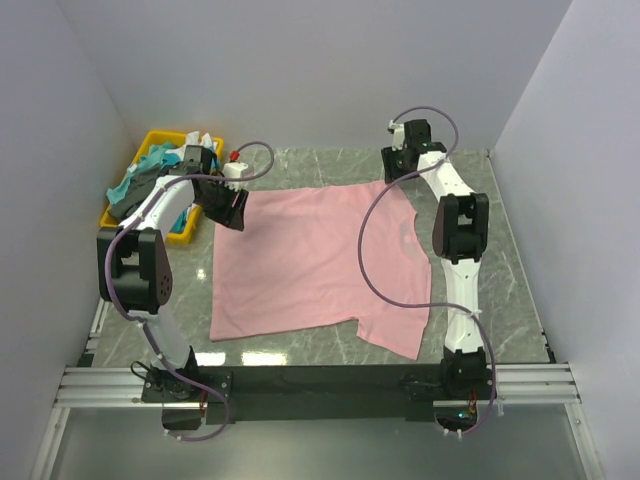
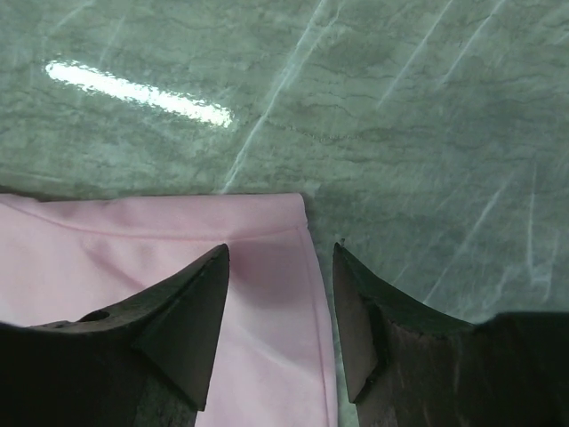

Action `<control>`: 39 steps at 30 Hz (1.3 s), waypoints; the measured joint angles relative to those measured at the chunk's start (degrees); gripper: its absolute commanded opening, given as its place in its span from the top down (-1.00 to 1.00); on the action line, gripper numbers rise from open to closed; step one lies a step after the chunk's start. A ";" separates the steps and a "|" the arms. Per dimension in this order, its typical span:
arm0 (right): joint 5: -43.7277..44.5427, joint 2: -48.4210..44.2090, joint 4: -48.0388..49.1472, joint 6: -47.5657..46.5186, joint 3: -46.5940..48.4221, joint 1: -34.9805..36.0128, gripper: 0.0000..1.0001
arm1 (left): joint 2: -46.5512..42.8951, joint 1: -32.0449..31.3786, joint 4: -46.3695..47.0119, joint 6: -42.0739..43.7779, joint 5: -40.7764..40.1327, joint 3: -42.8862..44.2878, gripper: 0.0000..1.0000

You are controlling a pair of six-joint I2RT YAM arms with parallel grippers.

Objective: Fold and stack the t-shirts
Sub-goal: Flatten the tshirt out

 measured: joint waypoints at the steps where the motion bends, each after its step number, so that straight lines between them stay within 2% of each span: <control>1: 0.15 0.35 0.15 0.07 0.00 0.04 -0.13 | 0.02 0.00 0.00 -0.02 -0.11 0.00 -0.12; 2: 0.20 0.74 0.33 0.09 0.00 0.09 -0.11 | 0.02 0.00 0.00 -0.02 -0.15 0.00 -0.12; 5: 0.74 1.64 0.57 -0.02 0.09 0.26 0.13 | 0.15 0.00 -0.02 0.00 -0.55 0.09 -0.12; 6: 0.90 2.03 0.39 -0.02 0.42 0.35 0.34 | 0.42 0.00 -0.04 0.02 -0.70 0.26 -0.11; 8: 0.94 2.78 0.11 -0.59 1.05 0.50 0.53 | 0.83 0.00 0.07 0.07 -0.98 0.44 -0.11; 9: 0.90 2.82 0.07 -0.85 1.09 0.57 0.83 | 1.07 0.00 0.02 0.09 -1.14 0.44 -0.11; 10: 0.72 2.82 -0.20 -1.25 1.09 0.59 1.00 | 1.27 0.00 0.02 0.11 -1.16 0.44 -0.11; 14: -0.28 2.12 -0.31 -2.62 0.70 0.59 1.00 | 1.68 0.00 0.02 0.07 -1.14 0.44 -0.11; 17: -1.53 -1.49 -0.11 -3.54 -3.50 0.59 1.00 | 1.68 0.00 0.11 -0.02 -1.14 0.42 -0.11; 23: -5.03 -17.81 1.20 -6.78 -18.75 1.29 1.00 | 1.53 0.00 0.90 -0.15 -1.09 -0.98 -0.10; 28: -6.58 -30.16 2.82 -12.61 -30.47 5.25 1.00 | -0.33 0.00 1.90 -0.74 -1.01 -4.35 -0.10; 35: -7.76 -40.59 2.60 -21.29 -53.18 12.59 1.00 | -2.95 0.00 3.04 -2.01 -0.61 -7.80 -0.09; 38: -8.26 -42.05 -0.83 -25.11 -59.23 15.63 0.73 | -3.56 0.00 3.17 -2.03 -0.63 -8.48 -0.10; 39: -8.72 -42.05 -2.56 -26.08 -59.45 16.09 0.40 | -3.65 0.00 3.19 -2.05 -0.61 -8.55 -0.10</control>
